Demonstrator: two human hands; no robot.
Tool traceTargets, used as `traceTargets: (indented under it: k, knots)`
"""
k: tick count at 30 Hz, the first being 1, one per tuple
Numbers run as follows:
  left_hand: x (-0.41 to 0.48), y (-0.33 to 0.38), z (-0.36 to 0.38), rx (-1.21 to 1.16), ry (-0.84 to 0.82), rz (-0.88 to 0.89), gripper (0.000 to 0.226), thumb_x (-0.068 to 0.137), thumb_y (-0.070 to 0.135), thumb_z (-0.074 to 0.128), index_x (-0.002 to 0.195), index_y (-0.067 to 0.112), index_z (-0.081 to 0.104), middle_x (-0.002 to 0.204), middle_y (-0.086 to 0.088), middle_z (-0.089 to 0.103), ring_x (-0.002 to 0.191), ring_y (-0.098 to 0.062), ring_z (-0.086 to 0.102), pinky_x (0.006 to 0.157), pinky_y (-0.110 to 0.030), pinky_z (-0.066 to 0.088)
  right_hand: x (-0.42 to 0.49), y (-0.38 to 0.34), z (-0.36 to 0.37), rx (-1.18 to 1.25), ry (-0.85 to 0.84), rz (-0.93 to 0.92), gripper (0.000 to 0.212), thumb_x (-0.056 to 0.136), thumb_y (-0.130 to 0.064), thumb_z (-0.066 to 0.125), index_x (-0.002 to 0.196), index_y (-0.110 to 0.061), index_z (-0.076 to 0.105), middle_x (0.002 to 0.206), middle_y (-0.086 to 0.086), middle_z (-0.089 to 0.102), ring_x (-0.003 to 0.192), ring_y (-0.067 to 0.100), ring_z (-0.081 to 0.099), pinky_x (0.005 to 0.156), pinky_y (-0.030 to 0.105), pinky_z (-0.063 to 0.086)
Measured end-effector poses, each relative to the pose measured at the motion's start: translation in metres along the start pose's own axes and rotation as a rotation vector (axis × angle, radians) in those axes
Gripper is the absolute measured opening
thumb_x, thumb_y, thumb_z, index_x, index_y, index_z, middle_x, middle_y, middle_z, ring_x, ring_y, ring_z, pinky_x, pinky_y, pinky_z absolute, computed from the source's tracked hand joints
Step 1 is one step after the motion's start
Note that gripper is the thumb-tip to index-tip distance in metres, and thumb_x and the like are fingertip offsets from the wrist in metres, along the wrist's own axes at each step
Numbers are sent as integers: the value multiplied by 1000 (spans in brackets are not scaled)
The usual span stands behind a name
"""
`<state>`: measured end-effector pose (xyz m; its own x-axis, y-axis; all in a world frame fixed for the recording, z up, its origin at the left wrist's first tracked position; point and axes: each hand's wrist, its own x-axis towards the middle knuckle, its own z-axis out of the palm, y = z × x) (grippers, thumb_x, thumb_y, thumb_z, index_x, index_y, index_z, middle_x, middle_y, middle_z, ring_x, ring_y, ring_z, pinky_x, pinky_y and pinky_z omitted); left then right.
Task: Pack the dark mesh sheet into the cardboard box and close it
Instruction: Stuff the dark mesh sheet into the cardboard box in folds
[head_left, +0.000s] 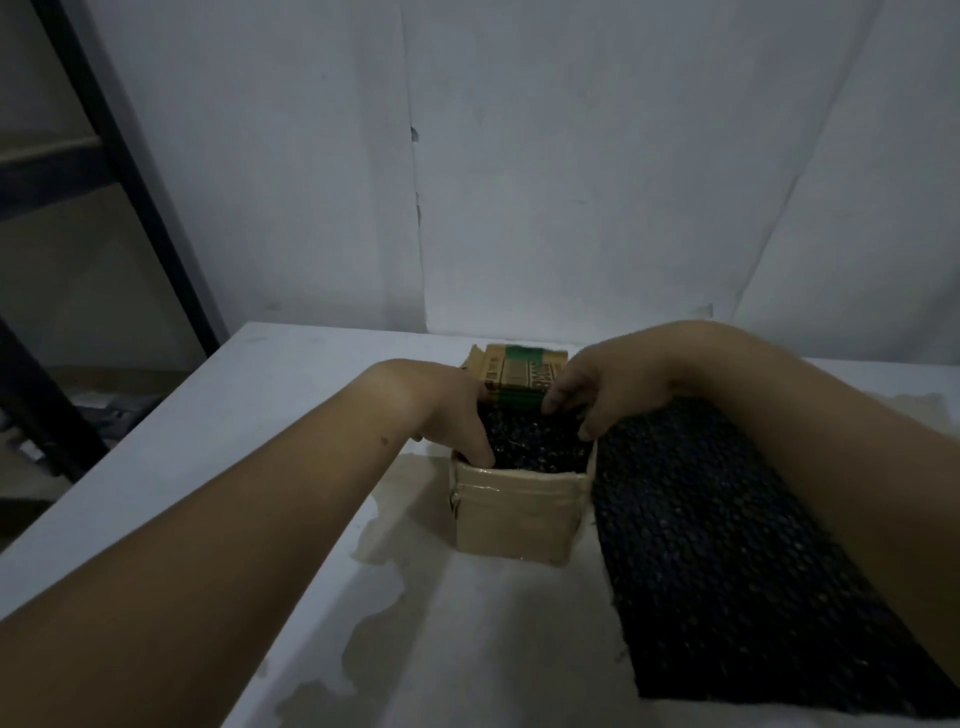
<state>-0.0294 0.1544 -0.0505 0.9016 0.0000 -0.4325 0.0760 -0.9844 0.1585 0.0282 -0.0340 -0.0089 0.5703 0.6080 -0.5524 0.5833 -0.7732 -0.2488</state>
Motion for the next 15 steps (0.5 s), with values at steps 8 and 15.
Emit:
traceTargets:
  k: [8, 15]
  knots:
    - [-5, 6, 0, 109, 34, -26, 56, 70, 53, 74, 118, 27, 63, 103, 5, 66, 92, -15, 64, 74, -30, 53, 22, -20, 35, -580, 392, 130, 26, 80, -25, 73, 99, -20, 55, 98, 0, 58, 86, 21, 49, 76, 31, 34]
    - [-9, 14, -1, -60, -118, -69, 50, 83, 42, 71, 128, 25, 59, 88, 14, 62, 96, -11, 71, 76, -26, 56, 21, -21, 37, -557, 324, 118, 32, 84, -17, 64, 115, -16, 56, 113, 4, 61, 100, 23, 58, 85, 31, 40]
